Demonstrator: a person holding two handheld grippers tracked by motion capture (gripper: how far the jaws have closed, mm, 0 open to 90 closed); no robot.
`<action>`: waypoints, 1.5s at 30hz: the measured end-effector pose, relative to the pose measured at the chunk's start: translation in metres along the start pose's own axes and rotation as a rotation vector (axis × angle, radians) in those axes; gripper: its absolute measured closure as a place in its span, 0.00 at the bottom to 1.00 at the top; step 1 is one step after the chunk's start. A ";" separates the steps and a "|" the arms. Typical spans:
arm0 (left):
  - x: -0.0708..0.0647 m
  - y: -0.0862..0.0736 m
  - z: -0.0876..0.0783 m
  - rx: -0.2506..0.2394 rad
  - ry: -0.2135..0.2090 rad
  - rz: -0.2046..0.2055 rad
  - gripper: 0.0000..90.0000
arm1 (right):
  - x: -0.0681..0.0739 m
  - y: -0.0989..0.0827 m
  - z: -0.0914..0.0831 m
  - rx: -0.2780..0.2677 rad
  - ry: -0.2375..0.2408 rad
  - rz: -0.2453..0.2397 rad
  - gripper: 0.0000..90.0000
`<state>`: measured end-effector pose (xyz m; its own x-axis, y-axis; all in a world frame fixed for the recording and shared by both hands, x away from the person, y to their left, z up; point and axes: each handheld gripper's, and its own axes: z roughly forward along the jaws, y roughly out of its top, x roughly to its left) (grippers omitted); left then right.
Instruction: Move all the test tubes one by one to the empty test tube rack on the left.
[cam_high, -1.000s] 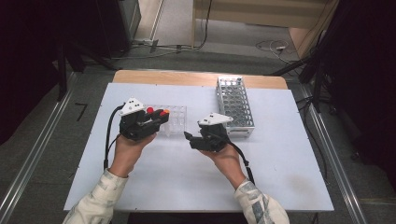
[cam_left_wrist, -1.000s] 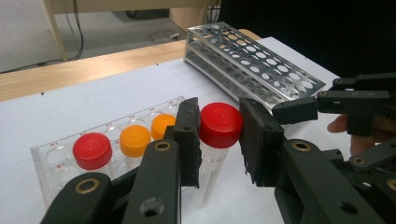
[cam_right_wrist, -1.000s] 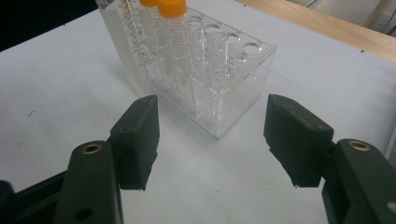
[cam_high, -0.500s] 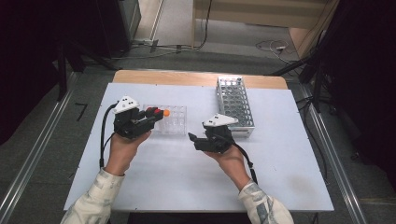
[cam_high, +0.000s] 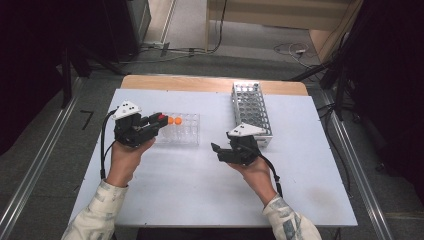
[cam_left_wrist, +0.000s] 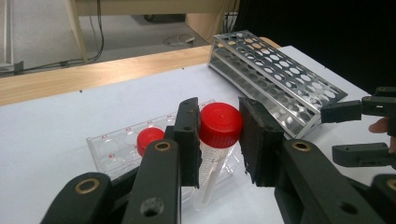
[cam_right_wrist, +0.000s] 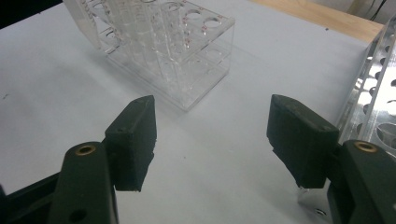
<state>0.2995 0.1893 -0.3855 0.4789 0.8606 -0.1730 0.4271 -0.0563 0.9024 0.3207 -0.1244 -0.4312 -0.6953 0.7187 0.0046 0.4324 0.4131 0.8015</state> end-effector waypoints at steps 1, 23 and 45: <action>0.001 0.000 -0.001 0.000 0.004 -0.003 0.78 | -0.001 -0.001 0.000 -0.001 0.000 0.001 0.35; 0.013 0.008 -0.009 -0.007 0.052 -0.004 0.78 | -0.022 -0.013 -0.017 0.001 -0.040 0.023 0.35; 0.028 0.018 -0.012 -0.035 0.122 -0.021 0.78 | -0.046 -0.028 -0.039 -0.003 -0.092 0.069 0.35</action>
<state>0.3116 0.2185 -0.3698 0.3720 0.9169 -0.1446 0.4084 -0.0218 0.9125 0.3180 -0.1908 -0.4307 -0.6084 0.7936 0.0053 0.4757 0.3593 0.8028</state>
